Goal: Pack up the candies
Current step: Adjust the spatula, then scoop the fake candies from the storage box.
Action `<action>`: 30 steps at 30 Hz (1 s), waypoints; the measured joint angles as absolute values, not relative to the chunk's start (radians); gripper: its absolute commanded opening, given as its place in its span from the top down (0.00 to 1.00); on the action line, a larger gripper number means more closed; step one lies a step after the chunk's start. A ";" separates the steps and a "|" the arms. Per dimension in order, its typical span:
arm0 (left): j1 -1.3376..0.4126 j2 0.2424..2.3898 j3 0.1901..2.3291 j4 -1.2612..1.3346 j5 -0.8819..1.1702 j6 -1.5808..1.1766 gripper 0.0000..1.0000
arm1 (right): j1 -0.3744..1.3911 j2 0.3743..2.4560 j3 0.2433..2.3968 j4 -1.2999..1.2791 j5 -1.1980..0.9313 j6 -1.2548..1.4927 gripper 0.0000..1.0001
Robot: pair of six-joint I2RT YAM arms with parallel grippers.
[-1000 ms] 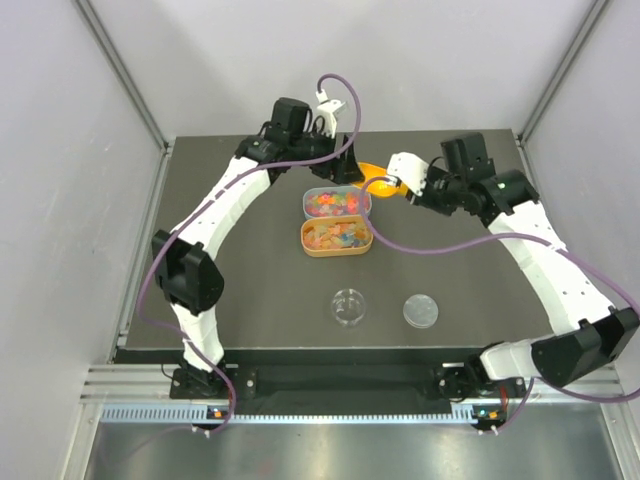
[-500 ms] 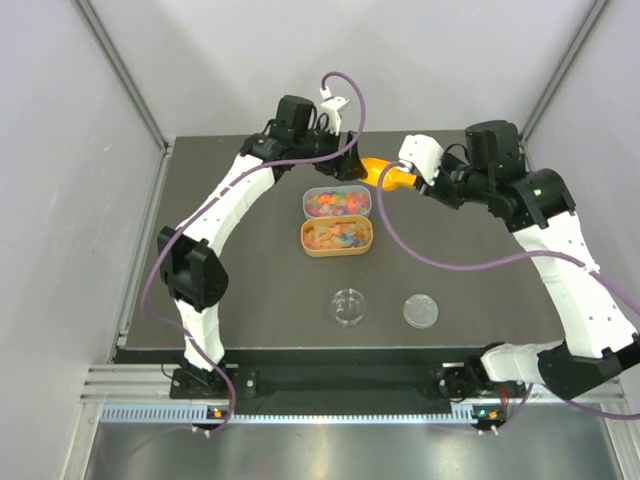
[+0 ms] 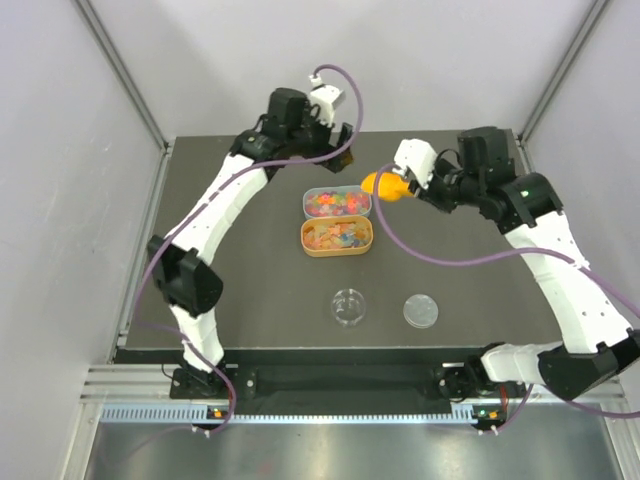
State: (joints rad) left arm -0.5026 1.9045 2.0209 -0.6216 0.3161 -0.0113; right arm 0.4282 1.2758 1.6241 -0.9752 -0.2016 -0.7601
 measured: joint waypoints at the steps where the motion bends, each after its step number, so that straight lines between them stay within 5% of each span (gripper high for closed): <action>1: -0.495 1.879 2.002 -0.612 0.288 0.007 0.07 | 0.428 1.276 1.594 -0.968 -0.196 -0.768 1.00; 11: -0.291 1.409 1.641 -0.484 0.147 0.089 0.08 | 0.427 1.496 1.660 -0.969 -0.186 -0.918 1.00; 30: -0.182 1.831 1.636 -0.545 0.347 -0.049 0.11 | 0.345 1.958 2.080 -1.135 -0.200 -1.433 1.00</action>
